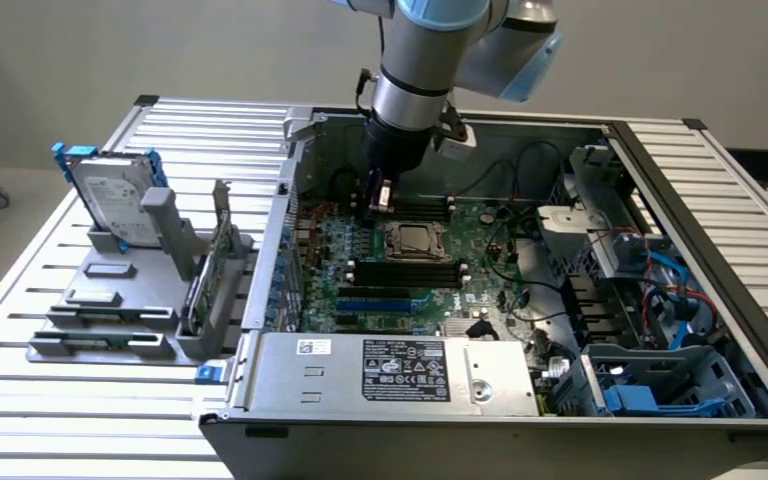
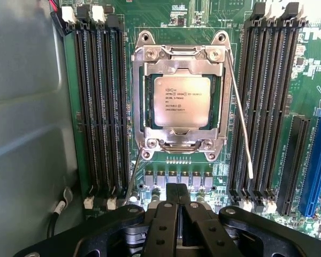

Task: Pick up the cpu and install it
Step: 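Install the first cpu locking lever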

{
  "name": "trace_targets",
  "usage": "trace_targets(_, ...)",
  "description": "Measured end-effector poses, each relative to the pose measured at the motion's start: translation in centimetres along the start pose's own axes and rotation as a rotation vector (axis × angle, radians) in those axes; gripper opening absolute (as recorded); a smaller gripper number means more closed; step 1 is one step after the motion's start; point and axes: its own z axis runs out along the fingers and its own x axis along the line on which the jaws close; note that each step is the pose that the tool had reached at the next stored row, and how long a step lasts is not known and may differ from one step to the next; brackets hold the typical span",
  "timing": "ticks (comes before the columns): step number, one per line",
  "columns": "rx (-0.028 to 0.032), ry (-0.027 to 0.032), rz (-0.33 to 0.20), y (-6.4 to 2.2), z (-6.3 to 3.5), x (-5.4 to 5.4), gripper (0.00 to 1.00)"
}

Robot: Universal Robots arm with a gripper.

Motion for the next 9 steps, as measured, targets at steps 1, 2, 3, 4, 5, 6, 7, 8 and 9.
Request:
trace_targets(1,0.0,-0.0001,0.0,0.0,0.0,0.0,0.11)
trace_targets(2,0.0,-0.0001,0.0,-0.01,0.0,0.0,0.11)
trace_targets(3,0.0001,-0.0001,0.0,-0.01,0.0,0.0,0.11)
trace_targets(4,0.0001,-0.0001,0.0,-0.01,0.0,0.0,0.11)
trace_targets(5,0.0001,-0.0001,0.0,-0.02,0.0,0.0,0.11)
trace_targets(6,0.0001,-0.0001,0.0,-0.04,0.0,0.0,0.11)
trace_targets(7,0.0001,-0.0002,0.0,-0.04,0.0,0.0,0.11)
trace_targets(8,0.0001,-0.0002,0.0,-0.04,0.0,0.0,0.11)
trace_targets(9,0.0001,-0.0002,0.0,-0.04,0.0,0.0,0.11)
